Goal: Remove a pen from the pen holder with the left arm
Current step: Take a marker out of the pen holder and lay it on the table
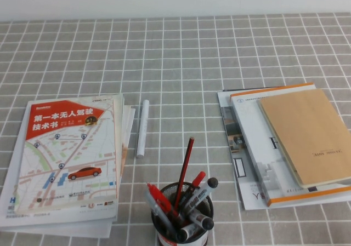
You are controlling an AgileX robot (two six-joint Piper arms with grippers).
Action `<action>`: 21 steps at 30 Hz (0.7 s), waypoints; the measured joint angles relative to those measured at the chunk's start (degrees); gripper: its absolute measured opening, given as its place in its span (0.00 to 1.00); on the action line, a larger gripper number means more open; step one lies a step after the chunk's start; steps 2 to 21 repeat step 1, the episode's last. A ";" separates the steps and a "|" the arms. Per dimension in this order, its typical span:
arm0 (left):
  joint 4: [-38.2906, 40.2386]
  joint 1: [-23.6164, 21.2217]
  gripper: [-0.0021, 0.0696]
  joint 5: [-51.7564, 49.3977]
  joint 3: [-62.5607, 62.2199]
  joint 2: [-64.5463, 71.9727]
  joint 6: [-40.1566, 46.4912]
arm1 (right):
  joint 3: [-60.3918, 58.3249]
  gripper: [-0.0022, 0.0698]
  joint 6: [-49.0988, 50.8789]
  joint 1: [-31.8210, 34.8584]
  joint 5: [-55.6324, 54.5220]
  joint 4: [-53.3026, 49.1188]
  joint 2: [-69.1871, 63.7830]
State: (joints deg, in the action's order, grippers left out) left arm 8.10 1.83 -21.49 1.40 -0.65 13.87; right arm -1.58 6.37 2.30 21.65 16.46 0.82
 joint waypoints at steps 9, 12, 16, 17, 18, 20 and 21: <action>-0.14 0.00 0.03 0.00 0.00 0.00 0.00 | 0.00 0.01 0.00 0.00 0.00 0.00 0.00; -0.14 0.00 0.03 0.00 0.00 0.00 0.00 | 0.00 0.01 0.00 0.00 0.00 0.00 0.00; -0.14 0.00 0.03 0.00 0.00 0.00 0.00 | 0.00 0.01 0.00 0.00 0.00 0.00 0.00; -0.14 0.00 0.03 0.00 0.00 0.00 0.00 | 0.00 0.01 0.00 0.00 0.00 0.00 0.00; -0.14 0.00 0.03 0.00 0.00 0.00 0.00 | 0.00 0.01 0.00 0.00 0.00 0.00 0.00; -0.14 0.00 0.03 0.00 0.00 0.00 0.00 | 0.00 0.01 0.00 0.00 0.00 0.00 0.00; -0.14 0.00 0.03 0.00 0.00 0.00 0.00 | 0.00 0.01 0.00 0.00 0.00 0.00 0.00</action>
